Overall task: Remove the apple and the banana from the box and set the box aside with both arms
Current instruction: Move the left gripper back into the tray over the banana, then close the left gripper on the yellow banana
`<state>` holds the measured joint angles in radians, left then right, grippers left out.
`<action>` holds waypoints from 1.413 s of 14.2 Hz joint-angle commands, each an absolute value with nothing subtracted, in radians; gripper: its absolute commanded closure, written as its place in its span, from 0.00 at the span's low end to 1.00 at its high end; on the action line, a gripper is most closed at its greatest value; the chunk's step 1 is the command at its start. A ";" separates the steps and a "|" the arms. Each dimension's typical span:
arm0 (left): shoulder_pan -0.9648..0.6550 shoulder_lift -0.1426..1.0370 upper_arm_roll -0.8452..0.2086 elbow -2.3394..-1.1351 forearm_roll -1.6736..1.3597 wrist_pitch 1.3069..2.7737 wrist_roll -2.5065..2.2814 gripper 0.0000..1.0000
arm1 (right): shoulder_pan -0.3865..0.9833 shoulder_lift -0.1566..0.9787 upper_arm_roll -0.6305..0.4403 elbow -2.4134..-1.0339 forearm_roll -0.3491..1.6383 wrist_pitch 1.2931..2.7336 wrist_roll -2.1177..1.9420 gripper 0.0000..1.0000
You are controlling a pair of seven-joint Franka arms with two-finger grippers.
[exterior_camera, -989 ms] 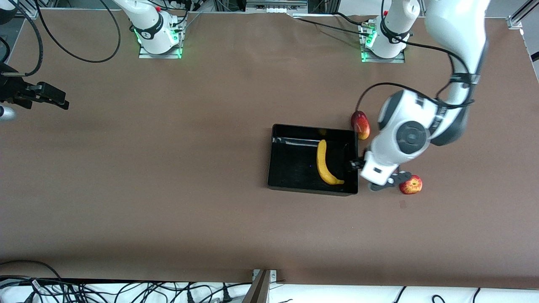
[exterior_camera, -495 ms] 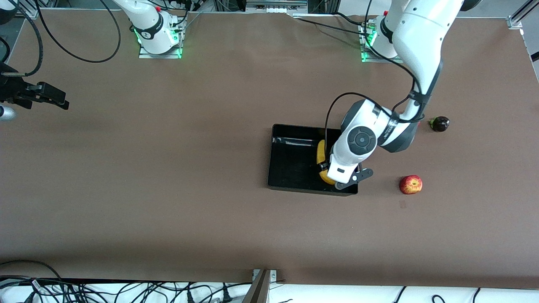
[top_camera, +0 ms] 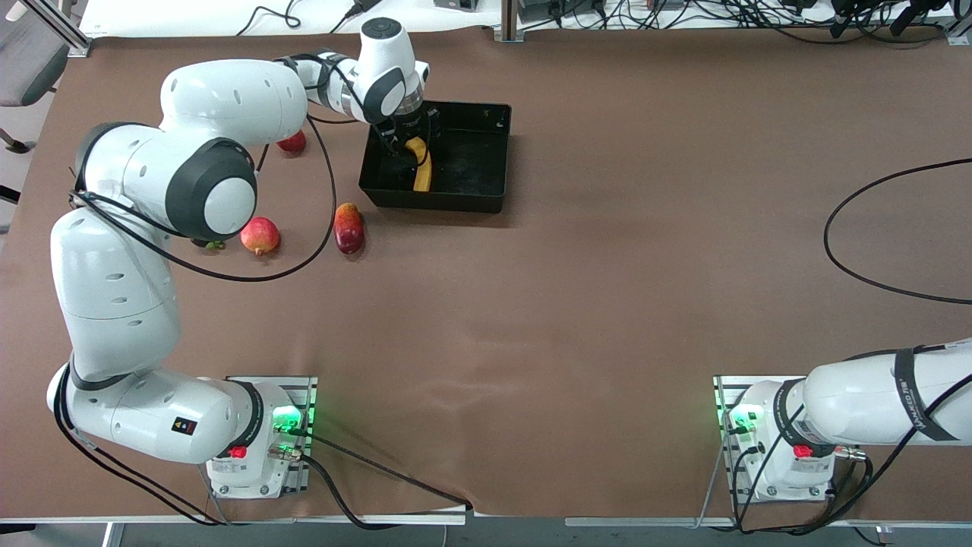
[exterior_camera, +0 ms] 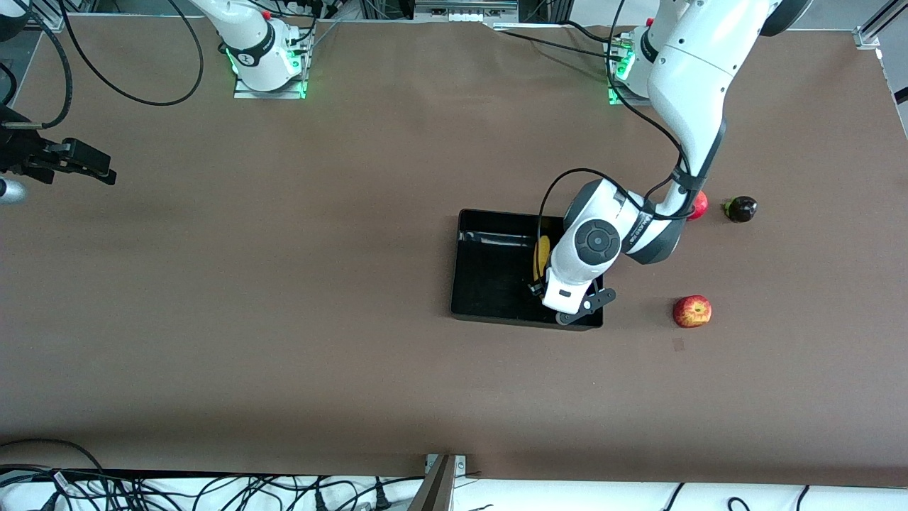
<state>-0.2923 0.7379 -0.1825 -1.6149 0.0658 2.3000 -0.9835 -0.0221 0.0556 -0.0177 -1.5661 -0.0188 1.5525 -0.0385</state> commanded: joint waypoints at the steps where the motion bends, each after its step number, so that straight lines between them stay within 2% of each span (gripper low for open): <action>1: -0.310 0.768 -0.172 -1.601 0.063 2.351 -1.020 0.00 | -0.025 0.057 -0.015 -1.552 -0.028 1.542 -0.051 0.00; 3: -0.319 0.782 -0.172 -1.600 0.063 2.358 -1.031 0.00 | -0.025 0.057 -0.017 -1.552 -0.028 1.542 -0.051 0.00; 4: -0.319 0.781 -0.172 -1.600 0.063 2.358 -1.029 0.23 | -0.025 0.057 -0.015 -1.552 -0.028 1.542 -0.051 0.00; 5: -0.319 0.781 -0.172 -1.600 0.063 2.356 -1.029 0.63 | -0.025 0.057 -0.015 -1.552 -0.028 1.542 -0.051 0.00; 6: -0.319 0.782 -0.172 -1.601 0.063 2.356 -1.028 0.95 | -0.025 0.057 -0.015 -1.552 -0.028 1.542 -0.051 0.00; 7: -0.316 0.781 -0.172 -1.601 0.063 2.355 -1.019 1.00 | -0.025 0.057 -0.015 -1.552 -0.028 1.542 -0.051 0.00; 11: -0.316 0.766 -0.172 -1.597 0.063 2.327 -1.016 1.00 | -0.025 0.057 -0.017 -1.552 -0.028 1.542 -0.052 0.00; 14: -0.310 0.700 -0.173 -1.557 0.052 2.145 -0.988 1.00 | -0.025 0.057 -0.015 -1.552 -0.028 1.542 -0.052 0.00; 20: -0.267 0.625 -0.173 -1.387 -0.011 1.785 -0.875 1.00 | -0.025 0.087 -0.015 -1.536 -0.026 1.540 -0.051 0.00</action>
